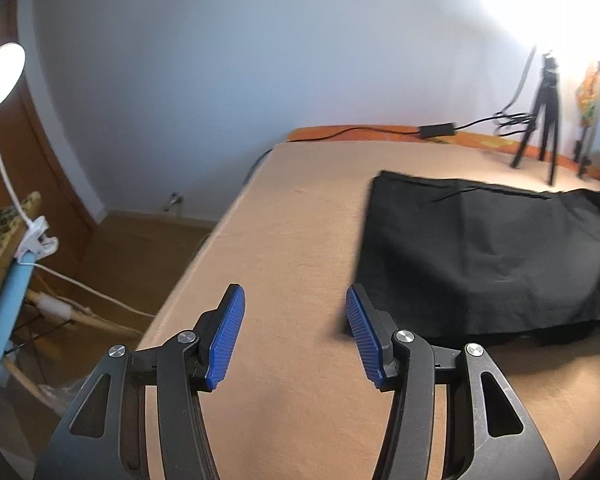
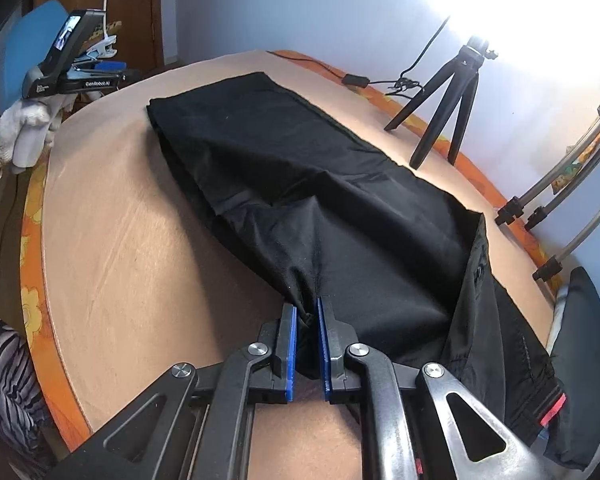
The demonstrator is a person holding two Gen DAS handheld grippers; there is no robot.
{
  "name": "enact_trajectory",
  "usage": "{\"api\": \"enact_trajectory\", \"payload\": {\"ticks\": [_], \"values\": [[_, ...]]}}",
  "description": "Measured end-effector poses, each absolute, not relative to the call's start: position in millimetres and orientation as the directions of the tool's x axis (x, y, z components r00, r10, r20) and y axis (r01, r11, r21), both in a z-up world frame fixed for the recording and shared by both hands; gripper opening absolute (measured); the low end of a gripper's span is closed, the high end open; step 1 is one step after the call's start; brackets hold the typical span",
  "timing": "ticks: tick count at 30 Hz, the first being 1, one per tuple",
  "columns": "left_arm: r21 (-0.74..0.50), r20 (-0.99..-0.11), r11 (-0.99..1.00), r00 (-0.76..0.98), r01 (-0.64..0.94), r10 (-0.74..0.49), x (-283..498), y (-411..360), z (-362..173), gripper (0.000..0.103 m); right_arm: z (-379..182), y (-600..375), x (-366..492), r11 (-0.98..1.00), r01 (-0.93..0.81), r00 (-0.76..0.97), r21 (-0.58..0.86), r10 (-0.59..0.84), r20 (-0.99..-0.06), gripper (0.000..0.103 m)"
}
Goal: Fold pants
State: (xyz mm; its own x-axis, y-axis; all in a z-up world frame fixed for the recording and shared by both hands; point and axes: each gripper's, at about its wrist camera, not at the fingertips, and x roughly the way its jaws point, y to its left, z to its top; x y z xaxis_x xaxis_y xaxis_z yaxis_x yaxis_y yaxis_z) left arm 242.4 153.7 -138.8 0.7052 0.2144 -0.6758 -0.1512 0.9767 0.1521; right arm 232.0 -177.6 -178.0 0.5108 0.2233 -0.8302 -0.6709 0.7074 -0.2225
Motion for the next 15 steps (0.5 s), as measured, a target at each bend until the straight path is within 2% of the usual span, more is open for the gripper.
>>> {"api": "enact_trajectory", "payload": {"ticks": [7, 8, 9, 11, 15], "values": [[0.095, -0.669, 0.995, 0.742, 0.041, 0.033, 243.4, 89.4, -122.5, 0.052, -170.3, -186.2, 219.1, 0.706, -0.674, 0.508, -0.218, 0.229, -0.830, 0.008], [0.079, -0.670, 0.994, 0.742, 0.077, -0.004, 243.5, 77.5, -120.6, 0.052, -169.4, -188.7, 213.9, 0.702, -0.676, 0.508, -0.224, 0.224, -0.832, 0.013], [0.063, -0.671, 0.991, 0.740, 0.115, -0.043, 243.1, 65.6, -119.1, 0.052, -165.1, -194.9, 208.3, 0.714, -0.666, 0.518, -0.218, 0.231, -0.824, 0.025], [0.037, -0.671, 0.982, 0.732, 0.185, -0.113, 240.7, 43.3, -115.9, 0.052, -152.6, -215.9, 197.5, 0.761, -0.627, 0.540, -0.166, 0.272, -0.796, 0.042], [-0.019, -0.668, 0.940, 0.695, 0.341, -0.265, 237.4, -7.1, -110.0, 0.052, -138.5, -277.8, 182.0, 0.882, -0.464, 0.604, -0.084, 0.245, -0.759, 0.046]]}}
